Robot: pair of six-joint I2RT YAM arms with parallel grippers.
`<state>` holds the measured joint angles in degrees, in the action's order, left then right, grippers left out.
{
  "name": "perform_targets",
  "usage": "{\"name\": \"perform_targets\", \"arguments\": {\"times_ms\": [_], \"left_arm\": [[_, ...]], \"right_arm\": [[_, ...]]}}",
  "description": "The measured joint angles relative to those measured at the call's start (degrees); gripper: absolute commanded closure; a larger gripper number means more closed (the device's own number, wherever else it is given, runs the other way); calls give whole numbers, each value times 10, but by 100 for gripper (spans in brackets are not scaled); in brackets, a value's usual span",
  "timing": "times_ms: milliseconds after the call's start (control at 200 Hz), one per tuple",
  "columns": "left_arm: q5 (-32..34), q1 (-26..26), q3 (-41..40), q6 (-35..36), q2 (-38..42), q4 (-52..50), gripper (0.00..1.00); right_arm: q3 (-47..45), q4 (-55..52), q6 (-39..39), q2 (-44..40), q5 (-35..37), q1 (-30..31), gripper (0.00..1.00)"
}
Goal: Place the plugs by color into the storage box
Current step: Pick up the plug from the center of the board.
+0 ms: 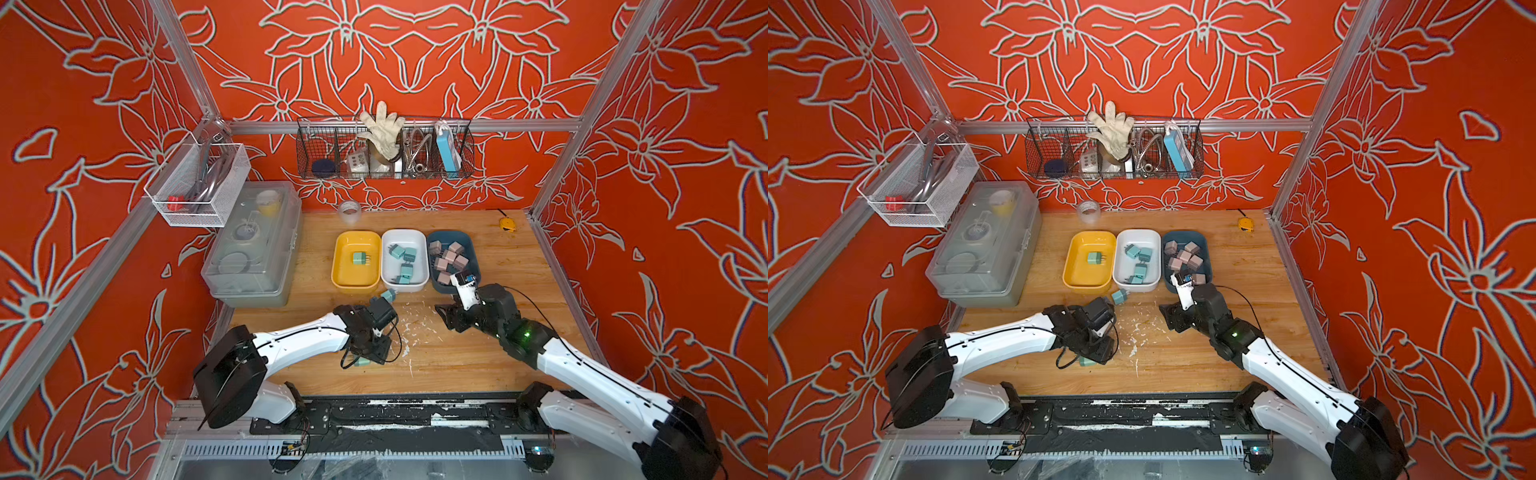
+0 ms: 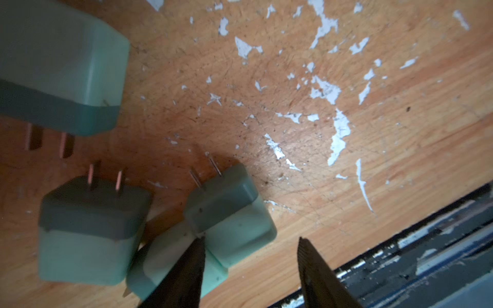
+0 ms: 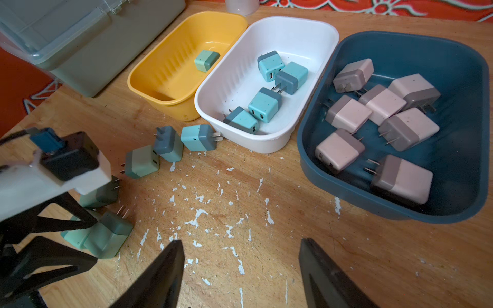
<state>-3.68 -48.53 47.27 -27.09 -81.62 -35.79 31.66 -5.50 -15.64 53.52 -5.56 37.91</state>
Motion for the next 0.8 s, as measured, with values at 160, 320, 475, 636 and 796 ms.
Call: {"name": "perform_targets", "arguments": {"times_ms": [160,320,475,636,796], "left_arm": [[17,-11,7,0,-29,6,42],[23,-18,6,-1,-52,16,42],[26,-23,7,-1,-74,28,47],[28,-25,12,5,-78,35,57],[37,-25,16,10,-77,28,66]], "right_arm": [[-14,5,0,-23,13,0,25],[-21,14,0,-26,21,0,25],[-23,22,-1,-17,21,0,25],[-23,26,-4,-2,25,0,24],[-23,30,-12,0,37,0,24]]}}
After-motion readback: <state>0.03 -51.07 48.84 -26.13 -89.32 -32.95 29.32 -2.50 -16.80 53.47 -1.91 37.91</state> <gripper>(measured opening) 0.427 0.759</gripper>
